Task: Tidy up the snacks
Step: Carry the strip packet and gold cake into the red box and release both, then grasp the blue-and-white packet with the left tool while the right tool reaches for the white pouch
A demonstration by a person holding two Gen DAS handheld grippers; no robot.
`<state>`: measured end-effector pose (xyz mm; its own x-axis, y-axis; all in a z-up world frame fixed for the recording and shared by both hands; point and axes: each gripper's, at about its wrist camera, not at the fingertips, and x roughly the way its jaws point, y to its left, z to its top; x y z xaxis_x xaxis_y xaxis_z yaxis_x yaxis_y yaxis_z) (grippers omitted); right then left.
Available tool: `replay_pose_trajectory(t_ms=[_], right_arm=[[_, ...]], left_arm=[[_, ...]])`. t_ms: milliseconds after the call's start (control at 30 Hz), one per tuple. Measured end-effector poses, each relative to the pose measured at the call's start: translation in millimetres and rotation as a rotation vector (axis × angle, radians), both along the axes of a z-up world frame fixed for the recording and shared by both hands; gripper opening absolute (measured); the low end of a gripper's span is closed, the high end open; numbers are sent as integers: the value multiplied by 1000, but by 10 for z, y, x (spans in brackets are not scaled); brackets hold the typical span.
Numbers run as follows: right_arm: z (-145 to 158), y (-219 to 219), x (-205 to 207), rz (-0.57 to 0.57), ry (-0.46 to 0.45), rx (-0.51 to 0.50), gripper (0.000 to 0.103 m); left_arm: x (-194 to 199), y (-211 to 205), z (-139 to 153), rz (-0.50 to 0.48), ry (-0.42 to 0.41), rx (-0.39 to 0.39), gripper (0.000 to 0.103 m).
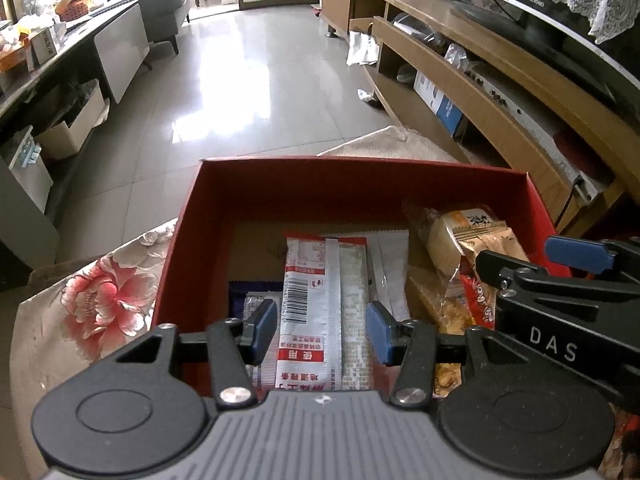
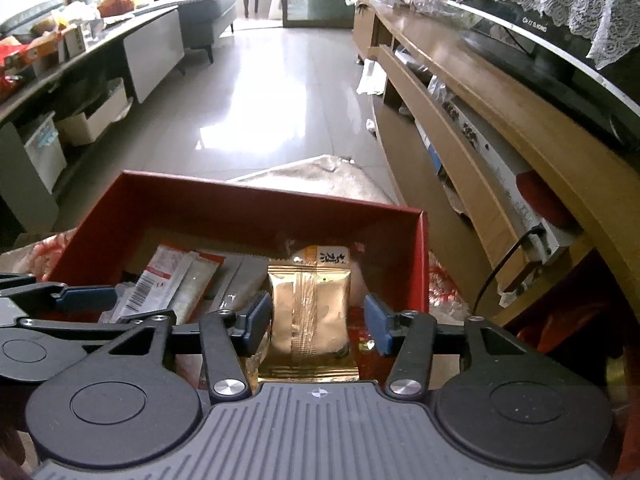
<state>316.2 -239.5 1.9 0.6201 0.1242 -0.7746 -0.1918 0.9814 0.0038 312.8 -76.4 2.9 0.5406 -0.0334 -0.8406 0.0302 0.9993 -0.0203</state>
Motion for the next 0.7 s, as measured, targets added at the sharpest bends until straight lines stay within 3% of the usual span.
replay_pose_trajectory(t_ms=[700], right_arm=[[230,4,-237,8,-57,17,74]], left_arm=[[-349,78,235,-23,-40,-1,59]])
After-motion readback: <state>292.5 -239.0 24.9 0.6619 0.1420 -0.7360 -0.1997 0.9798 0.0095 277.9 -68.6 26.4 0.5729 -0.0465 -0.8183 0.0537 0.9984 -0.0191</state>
